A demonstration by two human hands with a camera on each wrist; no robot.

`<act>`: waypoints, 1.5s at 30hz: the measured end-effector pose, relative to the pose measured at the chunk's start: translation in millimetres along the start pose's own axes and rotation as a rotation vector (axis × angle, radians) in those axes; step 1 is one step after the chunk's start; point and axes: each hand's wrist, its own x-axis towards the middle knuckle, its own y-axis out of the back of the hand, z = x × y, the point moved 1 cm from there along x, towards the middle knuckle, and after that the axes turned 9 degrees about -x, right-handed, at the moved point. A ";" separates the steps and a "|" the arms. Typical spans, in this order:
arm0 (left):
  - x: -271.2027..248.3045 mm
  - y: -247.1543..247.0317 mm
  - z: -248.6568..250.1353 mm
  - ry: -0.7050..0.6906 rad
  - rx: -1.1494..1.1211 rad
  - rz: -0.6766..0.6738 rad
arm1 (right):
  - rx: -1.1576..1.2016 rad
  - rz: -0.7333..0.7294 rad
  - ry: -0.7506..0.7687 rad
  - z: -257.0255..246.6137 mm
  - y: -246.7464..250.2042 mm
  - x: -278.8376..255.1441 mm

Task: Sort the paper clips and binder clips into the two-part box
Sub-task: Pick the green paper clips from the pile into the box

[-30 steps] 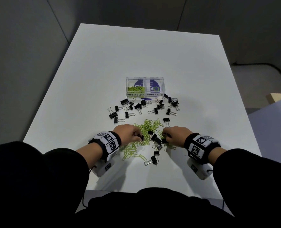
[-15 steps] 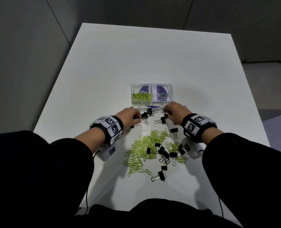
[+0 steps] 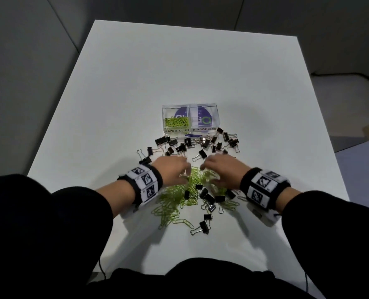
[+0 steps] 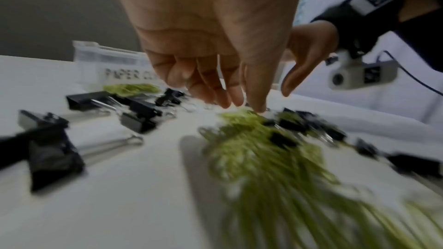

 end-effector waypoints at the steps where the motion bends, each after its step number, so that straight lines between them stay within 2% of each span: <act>1: -4.5 -9.3 5.2 -0.026 0.027 -0.040 | -0.026 -0.065 0.067 -8.2 -5.9 -11.2; 3: -10.3 -23.2 11.7 -0.042 0.075 -0.071 | -0.099 -0.116 0.137 -18.7 -20.4 -28.4; 8: -16.1 -35.4 21.6 -0.043 0.129 -0.071 | -0.123 -0.148 0.048 -31.8 -37.0 -41.1; 15: -19.9 -30.2 27.9 -0.053 0.136 -0.014 | -0.150 -0.065 0.020 -36.4 -42.7 -39.7; 18: -20.8 -24.0 26.6 -0.029 0.069 0.016 | -0.170 -0.049 0.053 -41.7 -43.6 -42.7; 22: -16.5 -22.4 29.3 0.019 -0.006 0.003 | -0.176 0.059 0.084 -39.9 -44.7 -42.4; 24: -12.9 -23.8 33.9 0.020 -0.012 0.009 | -0.134 0.094 0.045 -38.8 -36.1 -42.7; 26: -9.7 -24.6 38.9 -0.007 0.003 0.004 | -0.042 0.111 -0.065 -32.2 -28.3 -43.5; 31: 1.5 -23.7 45.2 -0.008 0.132 -0.073 | 0.195 0.015 -0.393 -9.4 -18.9 -56.8; 33: 5.9 -22.5 45.5 -0.008 0.191 -0.096 | 0.258 -0.070 -0.458 -3.7 -23.0 -62.0; 35: 8.6 -21.4 45.8 -0.017 0.240 -0.109 | 0.233 -0.139 -0.444 -3.0 -29.6 -68.5; 40: 13.1 -22.7 48.8 -0.042 0.298 -0.087 | 0.007 -0.212 -0.291 -19.2 -45.0 -73.2; 43: 16.0 -26.8 51.5 -0.041 0.312 -0.085 | -0.016 -0.266 -0.307 -25.0 -54.0 -70.3; 45: 17.3 -28.7 53.4 -0.027 0.328 -0.094 | 0.001 -0.250 -0.324 -28.7 -56.0 -67.4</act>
